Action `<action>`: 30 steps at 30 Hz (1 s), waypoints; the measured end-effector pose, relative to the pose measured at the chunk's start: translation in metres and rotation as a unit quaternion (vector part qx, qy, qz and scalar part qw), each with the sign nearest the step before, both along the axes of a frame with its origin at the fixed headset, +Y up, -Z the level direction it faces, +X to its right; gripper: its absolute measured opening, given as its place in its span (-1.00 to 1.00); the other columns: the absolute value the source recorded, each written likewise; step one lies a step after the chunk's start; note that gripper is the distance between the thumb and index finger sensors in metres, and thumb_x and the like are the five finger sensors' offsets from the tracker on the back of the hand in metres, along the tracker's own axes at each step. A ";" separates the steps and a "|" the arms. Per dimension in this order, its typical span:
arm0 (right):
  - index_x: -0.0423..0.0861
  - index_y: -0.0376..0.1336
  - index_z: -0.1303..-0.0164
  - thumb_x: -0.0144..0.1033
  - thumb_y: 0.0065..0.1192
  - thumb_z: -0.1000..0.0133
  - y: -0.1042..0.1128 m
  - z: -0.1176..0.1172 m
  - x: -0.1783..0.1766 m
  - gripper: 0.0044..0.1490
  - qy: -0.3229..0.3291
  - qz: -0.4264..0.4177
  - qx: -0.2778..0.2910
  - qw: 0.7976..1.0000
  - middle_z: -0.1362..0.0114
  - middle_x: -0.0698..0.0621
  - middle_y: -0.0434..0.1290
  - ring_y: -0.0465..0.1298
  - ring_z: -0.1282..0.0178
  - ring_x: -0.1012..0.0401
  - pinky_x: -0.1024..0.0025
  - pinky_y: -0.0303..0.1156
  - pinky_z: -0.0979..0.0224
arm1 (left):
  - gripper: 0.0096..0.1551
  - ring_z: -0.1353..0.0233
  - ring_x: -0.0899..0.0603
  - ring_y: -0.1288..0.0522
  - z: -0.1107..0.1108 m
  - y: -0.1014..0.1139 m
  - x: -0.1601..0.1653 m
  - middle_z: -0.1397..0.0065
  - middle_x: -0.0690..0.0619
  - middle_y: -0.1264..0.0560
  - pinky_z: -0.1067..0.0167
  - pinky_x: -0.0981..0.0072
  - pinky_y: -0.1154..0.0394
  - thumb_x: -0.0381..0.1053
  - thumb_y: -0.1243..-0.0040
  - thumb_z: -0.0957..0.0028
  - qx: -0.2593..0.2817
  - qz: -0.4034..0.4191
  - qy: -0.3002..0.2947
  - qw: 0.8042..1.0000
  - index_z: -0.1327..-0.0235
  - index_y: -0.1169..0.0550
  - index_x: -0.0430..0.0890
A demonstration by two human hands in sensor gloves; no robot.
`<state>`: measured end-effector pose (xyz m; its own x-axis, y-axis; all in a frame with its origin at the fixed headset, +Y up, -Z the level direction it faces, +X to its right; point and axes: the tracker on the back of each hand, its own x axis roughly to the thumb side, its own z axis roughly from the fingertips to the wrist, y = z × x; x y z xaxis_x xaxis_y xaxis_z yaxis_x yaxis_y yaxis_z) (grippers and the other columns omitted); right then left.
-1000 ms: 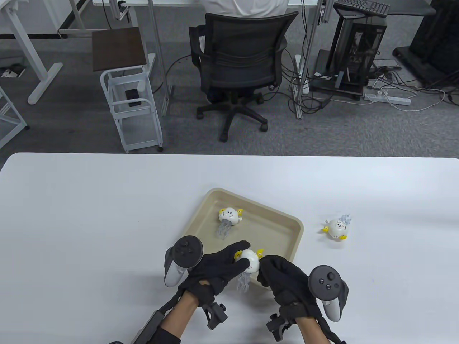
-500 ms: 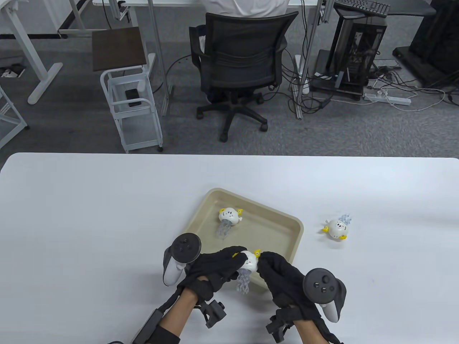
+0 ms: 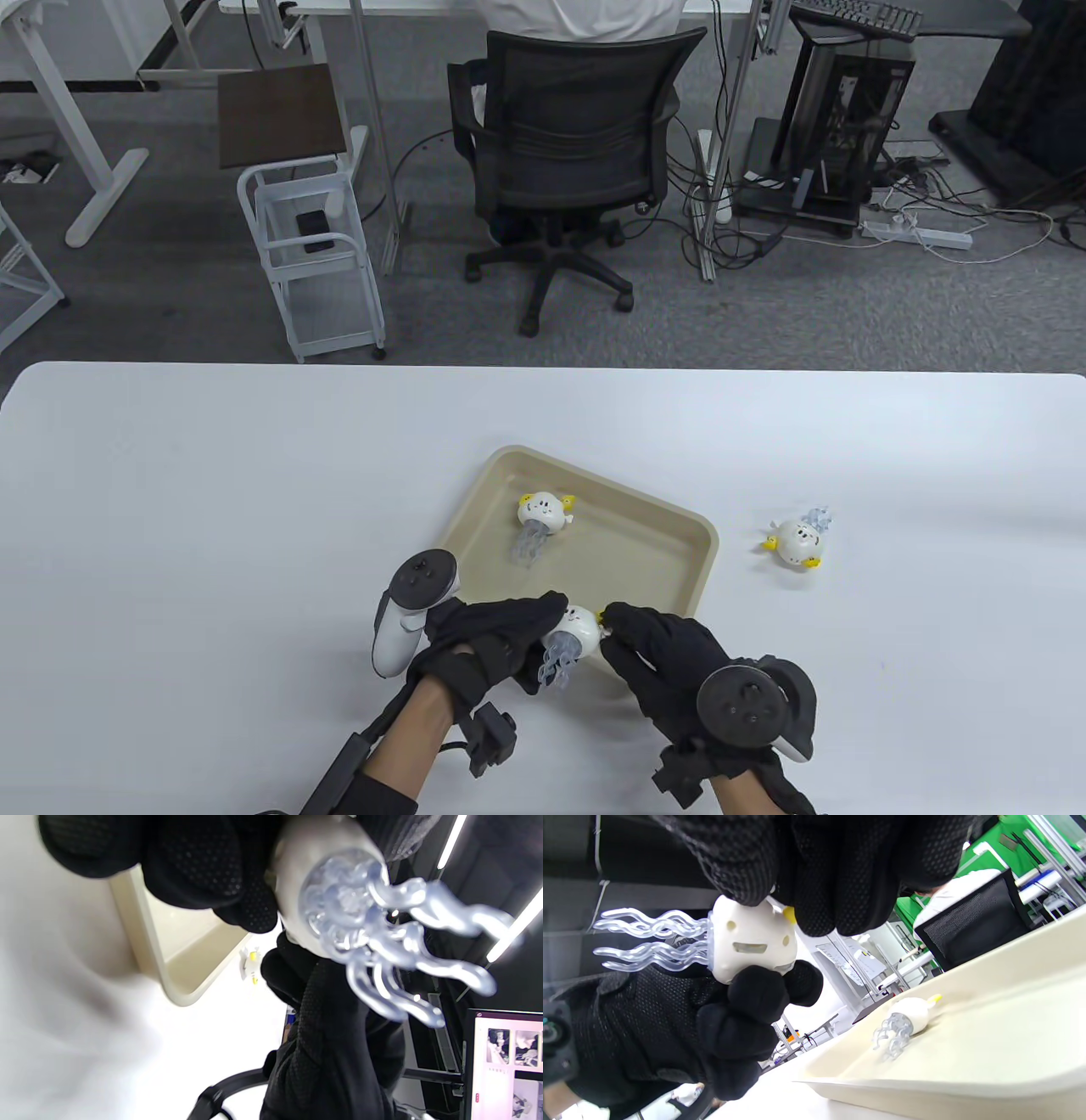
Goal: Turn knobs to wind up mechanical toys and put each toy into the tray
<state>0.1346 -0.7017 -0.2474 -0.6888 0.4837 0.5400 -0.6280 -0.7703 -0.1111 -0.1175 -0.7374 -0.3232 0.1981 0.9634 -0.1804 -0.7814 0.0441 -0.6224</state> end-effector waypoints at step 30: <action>-0.16 -0.48 -0.83 0.48 -0.27 -0.40 -0.015 -0.003 -0.005 0.20 -0.056 0.182 -0.173 0.966 -0.73 -0.50 -0.46 -0.46 -0.61 -0.48 -0.63 -0.36 -0.52 | -0.13 -0.09 -0.26 -0.59 0.002 0.024 -0.015 -0.37 -0.23 -0.55 -0.11 -0.19 -0.53 0.20 -0.13 -0.20 0.202 -0.091 0.099 0.970 -0.53 -0.40 -0.40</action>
<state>0.1292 -0.7166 -0.2506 -0.8923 0.3358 0.3018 -0.3066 -0.9414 0.1409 -0.1329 -0.7133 -0.3217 0.3716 0.9158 0.1524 -0.8403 0.4015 -0.3643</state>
